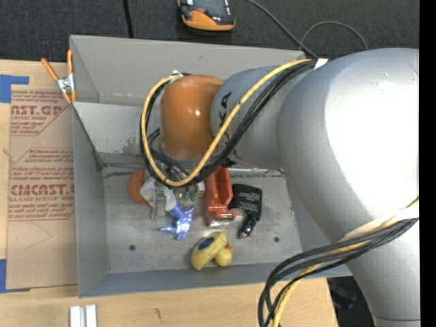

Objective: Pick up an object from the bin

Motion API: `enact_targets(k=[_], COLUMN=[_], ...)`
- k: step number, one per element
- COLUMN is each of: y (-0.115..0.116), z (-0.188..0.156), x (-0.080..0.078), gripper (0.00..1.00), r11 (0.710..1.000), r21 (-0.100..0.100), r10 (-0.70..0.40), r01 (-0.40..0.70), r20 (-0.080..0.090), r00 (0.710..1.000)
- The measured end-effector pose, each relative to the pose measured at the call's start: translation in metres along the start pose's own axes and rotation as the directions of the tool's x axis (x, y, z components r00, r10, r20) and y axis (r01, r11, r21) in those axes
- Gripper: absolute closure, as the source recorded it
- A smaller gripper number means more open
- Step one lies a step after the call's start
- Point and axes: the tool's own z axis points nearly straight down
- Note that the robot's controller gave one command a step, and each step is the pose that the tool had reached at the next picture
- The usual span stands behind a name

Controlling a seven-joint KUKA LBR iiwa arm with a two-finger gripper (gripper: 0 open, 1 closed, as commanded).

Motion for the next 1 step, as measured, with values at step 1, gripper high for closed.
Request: enact_targets(k=[1], y=[-0.0001], z=[0.0000], x=[0.0000], gripper=[1.00], r11=[1.000], r21=[0.000], r10=[0.000], r01=[0.000], r20=[0.000], r00=[1.000])
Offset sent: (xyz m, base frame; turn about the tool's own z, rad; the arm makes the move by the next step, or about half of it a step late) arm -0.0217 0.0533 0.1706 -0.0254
